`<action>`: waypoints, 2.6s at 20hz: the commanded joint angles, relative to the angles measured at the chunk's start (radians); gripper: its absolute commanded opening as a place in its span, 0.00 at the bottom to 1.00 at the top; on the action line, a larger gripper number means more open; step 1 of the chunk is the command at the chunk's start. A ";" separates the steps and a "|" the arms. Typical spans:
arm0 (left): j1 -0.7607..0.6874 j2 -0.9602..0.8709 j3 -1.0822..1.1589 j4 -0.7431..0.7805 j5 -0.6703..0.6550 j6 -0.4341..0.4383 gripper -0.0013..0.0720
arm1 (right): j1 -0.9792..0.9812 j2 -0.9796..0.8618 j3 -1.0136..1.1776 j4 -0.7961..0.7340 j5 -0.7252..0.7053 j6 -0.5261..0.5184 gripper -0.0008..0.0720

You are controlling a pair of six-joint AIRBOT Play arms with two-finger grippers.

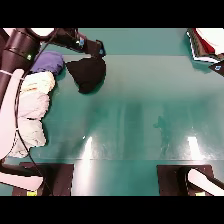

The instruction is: Fold the shirts.

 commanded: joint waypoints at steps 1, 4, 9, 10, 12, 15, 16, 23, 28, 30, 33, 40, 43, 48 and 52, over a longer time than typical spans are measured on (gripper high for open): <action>0.065 -0.096 -0.012 0.217 -0.056 -0.168 0.94 | 0.001 0.000 0.000 0.000 -0.007 0.000 0.04; 0.172 -0.177 -0.087 0.110 -0.074 -0.189 0.94 | 0.001 0.000 0.000 0.000 -0.003 0.000 0.04; 0.219 -0.241 -0.193 0.029 0.047 -0.185 0.94 | 0.001 0.000 0.000 0.000 -0.004 0.000 0.04; 0.219 -0.246 -0.203 0.009 0.077 -0.185 0.94 | 0.001 0.000 0.000 0.000 -0.004 0.000 0.04; 0.219 -0.250 -0.206 0.002 0.115 -0.185 0.93 | 0.000 0.000 0.000 -0.001 -0.006 0.000 0.04; 0.219 -0.250 -0.194 -0.016 0.131 -0.185 0.06 | 0.001 0.000 0.000 0.000 -0.009 0.000 0.04; 0.219 -0.250 -0.177 -0.032 0.108 -0.185 0.05 | 0.001 0.000 0.000 0.000 -0.008 0.000 0.04; 0.218 -0.044 0.141 -0.437 -0.129 0.029 0.05 | 0.002 0.077 0.001 -0.002 -0.084 0.000 0.04; 0.177 0.246 0.139 -0.734 -0.344 0.112 0.05 | 0.002 0.137 0.001 -0.001 -0.141 0.000 0.04; 0.108 0.318 0.139 -0.702 -0.343 0.133 0.05 | 0.002 0.143 0.001 0.000 -0.134 0.000 0.04; -0.031 0.348 0.063 -0.593 -0.349 0.137 0.05 | 0.002 0.143 0.001 0.001 -0.100 0.001 0.04; -0.150 0.200 -0.241 -0.452 -0.168 0.135 0.39 | 0.002 0.143 0.001 0.000 -0.050 0.001 0.04; -0.103 0.140 -0.243 -0.362 -0.160 0.080 0.92 | 0.002 0.143 0.001 0.000 -0.044 0.001 0.04; 0.106 0.185 -0.303 -0.344 -0.323 0.065 0.92 | 0.002 0.143 0.001 -0.001 -0.045 0.000 0.04; 0.071 0.230 -0.604 -0.346 -0.207 0.085 0.92 | 0.002 0.143 0.001 -0.001 -0.045 0.001 0.04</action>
